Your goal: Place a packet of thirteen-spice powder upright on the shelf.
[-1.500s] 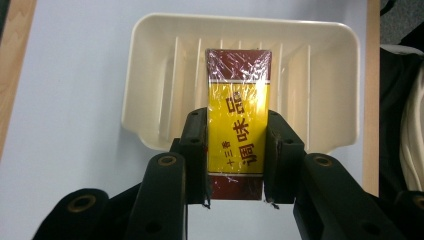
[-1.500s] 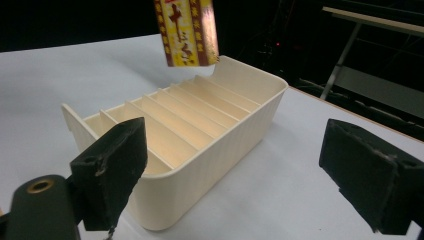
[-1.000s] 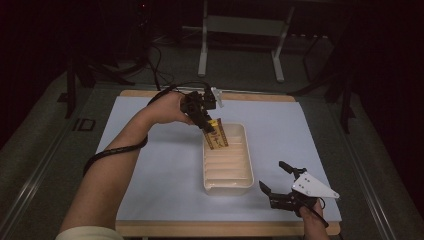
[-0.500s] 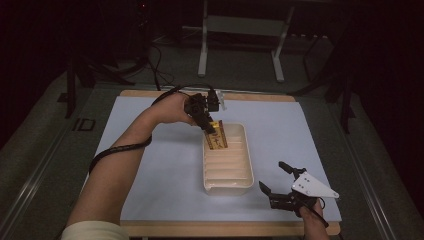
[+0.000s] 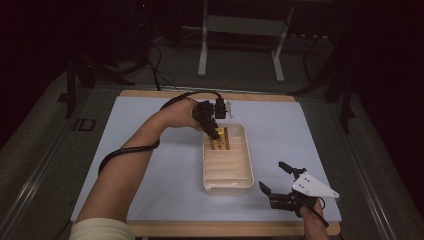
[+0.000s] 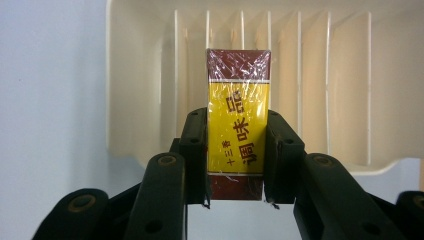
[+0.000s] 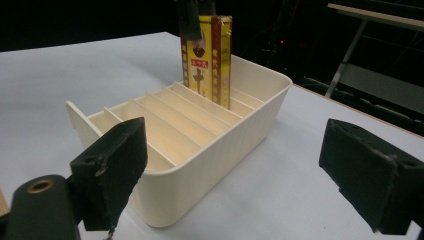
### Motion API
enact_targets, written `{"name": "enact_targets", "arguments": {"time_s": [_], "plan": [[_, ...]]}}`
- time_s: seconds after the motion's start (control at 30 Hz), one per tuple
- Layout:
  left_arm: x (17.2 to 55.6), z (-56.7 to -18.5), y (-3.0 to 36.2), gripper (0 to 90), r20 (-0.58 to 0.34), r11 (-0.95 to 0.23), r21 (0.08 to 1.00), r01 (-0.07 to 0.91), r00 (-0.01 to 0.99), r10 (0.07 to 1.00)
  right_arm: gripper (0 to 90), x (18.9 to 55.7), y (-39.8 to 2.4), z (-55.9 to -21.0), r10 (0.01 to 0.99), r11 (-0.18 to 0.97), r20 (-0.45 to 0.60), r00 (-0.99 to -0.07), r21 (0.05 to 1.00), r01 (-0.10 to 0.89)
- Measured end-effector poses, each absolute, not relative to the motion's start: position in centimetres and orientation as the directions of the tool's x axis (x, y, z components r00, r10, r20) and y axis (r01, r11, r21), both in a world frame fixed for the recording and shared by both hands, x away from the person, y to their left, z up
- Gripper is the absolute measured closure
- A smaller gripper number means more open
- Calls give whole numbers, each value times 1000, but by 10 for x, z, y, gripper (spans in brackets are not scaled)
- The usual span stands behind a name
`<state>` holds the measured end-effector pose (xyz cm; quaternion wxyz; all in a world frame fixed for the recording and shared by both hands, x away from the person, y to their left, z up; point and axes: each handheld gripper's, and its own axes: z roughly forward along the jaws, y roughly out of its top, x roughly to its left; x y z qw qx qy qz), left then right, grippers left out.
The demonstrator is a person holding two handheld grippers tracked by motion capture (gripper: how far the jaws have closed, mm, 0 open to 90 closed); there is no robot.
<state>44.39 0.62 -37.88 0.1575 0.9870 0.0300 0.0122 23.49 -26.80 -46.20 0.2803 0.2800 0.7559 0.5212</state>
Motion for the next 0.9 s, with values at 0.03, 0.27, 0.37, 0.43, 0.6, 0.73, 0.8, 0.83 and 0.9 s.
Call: {"name": "enact_targets", "arguments": {"time_s": [0.03, 0.27, 0.37, 0.43, 0.6, 0.73, 0.8, 0.83, 0.9], "plan": [[444, -381, 5, 679, 16, -949, 312, 54, 998, 62, 120, 235, -268, -462, 715, 299, -132, -687, 945, 130], [443, -397, -5, 679, 23, -947, 321, 27, 999, 37, 120, 235, -268, -462, 713, 299, -132, -689, 945, 129], [444, -402, -7, 678, 20, -935, 353, 27, 999, 37, 120, 235, -268, -462, 713, 300, -131, -689, 945, 131], [444, -403, -7, 678, 21, -927, 373, 26, 999, 36, 121, 236, -268, -463, 712, 300, -128, -690, 944, 134], [441, -408, -8, 675, 31, -895, 446, 35, 998, 54, 121, 235, -268, -462, 710, 303, -130, -692, 944, 133], [439, -412, -4, 672, 42, -861, 507, 27, 998, 57, 121, 235, -268, -462, 710, 303, -131, -691, 944, 133], [439, -414, -1, 671, 39, -843, 537, 31, 997, 61, 121, 235, -268, -462, 709, 306, -134, -692, 943, 130], [439, -415, 1, 670, 44, -836, 548, 31, 997, 66, 121, 235, -267, -462, 709, 305, -133, -692, 943, 131], [438, -417, 3, 669, 37, -823, 567, 40, 997, 74, 121, 235, -267, -463, 709, 305, -133, -693, 943, 131]]}}
